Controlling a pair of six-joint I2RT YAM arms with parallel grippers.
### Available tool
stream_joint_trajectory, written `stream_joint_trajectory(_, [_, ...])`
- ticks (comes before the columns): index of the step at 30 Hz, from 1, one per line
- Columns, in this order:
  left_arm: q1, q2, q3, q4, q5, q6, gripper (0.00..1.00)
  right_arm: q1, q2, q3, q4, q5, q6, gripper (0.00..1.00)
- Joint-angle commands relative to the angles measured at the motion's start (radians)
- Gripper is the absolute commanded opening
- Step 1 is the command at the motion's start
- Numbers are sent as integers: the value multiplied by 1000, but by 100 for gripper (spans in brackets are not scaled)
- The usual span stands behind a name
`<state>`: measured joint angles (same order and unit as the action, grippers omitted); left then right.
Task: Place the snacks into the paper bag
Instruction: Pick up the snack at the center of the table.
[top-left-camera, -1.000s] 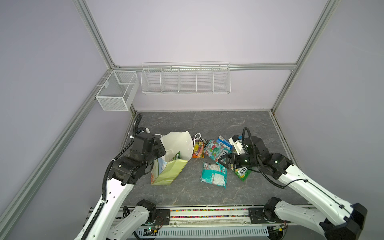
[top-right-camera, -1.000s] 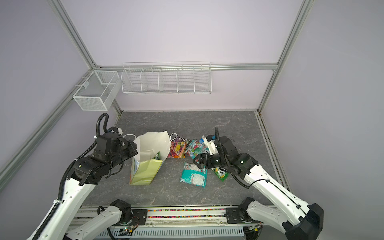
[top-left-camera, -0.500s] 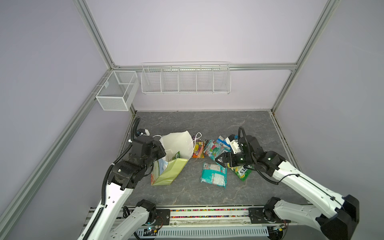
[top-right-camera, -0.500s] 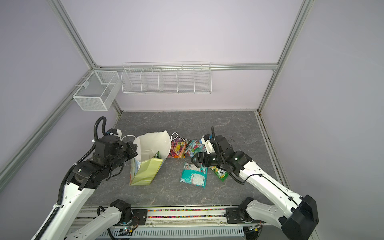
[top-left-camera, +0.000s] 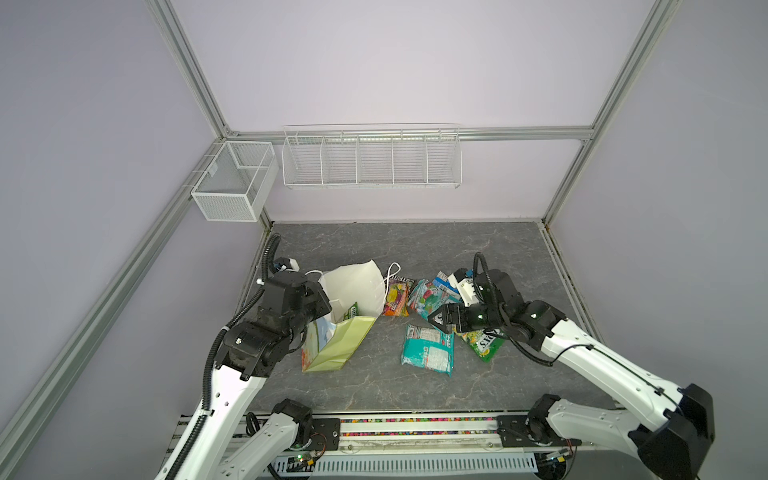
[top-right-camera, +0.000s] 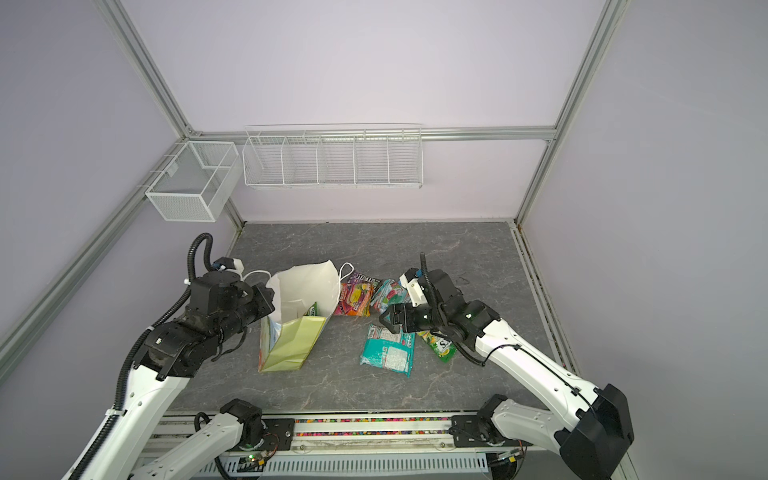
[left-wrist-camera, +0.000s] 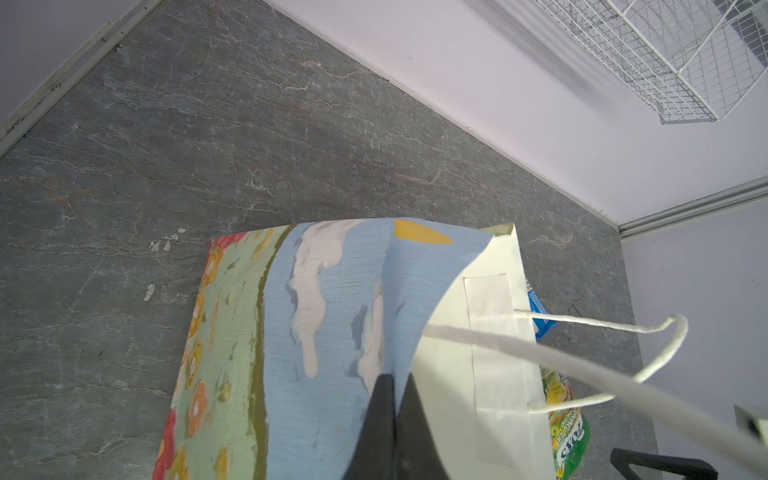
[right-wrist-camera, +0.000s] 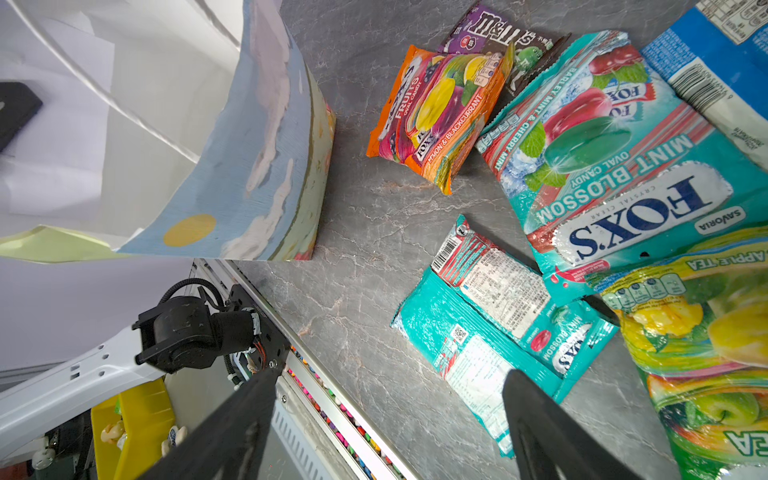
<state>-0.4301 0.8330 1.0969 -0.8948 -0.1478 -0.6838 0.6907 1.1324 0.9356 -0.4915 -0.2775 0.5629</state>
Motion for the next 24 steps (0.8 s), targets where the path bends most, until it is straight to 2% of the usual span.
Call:
stream_joint_trajectory(1, [7,-18,3,-20,16,-3,0,1,-39,-23,9,4,10,88])
stream_joint_trajectory(11, [7,-13,4,-4,33,-7,0,0,-37,-38,29,-10,-21,88])
stream_joint_trajectory(16, [7,-19,-9,5,29,-5,0,-1,-36,-85,106,12,-12,88])
stream_joint_trajectory(24, [7,-50,-45,18,26,-14,0,-16,90,-30,87,32,4,90])
